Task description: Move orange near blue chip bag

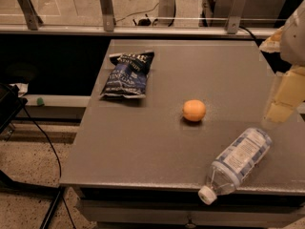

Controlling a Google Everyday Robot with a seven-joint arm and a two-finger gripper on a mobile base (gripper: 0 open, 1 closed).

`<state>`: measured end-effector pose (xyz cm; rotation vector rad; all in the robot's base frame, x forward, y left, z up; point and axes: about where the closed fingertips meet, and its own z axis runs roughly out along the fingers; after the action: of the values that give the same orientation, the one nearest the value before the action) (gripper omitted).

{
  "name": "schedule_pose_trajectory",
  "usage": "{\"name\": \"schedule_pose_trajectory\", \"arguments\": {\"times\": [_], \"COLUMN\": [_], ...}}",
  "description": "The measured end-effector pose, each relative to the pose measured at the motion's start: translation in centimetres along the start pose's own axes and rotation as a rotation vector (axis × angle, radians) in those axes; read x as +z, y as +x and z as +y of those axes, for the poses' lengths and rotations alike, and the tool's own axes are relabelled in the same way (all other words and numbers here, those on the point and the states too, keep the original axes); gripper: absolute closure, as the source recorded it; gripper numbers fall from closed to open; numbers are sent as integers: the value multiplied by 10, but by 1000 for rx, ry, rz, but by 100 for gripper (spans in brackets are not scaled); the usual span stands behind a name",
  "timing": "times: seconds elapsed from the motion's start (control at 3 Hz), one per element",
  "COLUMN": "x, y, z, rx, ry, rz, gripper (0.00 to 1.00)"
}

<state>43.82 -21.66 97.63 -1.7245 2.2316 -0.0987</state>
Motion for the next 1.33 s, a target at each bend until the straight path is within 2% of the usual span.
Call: {"name": "schedule_pose_trajectory", "arguments": {"times": [0.33, 0.67, 1.0, 1.33], "x": [2, 19, 85, 133], "y": [-2, -15, -49, -65], "z": [-1, -6, -7, 4], "rx": [-1, -6, 28, 85], "ry": [-2, -18, -82, -136], "rz": [2, 17, 36, 52], "gripper": [0, 0, 0, 0]}}
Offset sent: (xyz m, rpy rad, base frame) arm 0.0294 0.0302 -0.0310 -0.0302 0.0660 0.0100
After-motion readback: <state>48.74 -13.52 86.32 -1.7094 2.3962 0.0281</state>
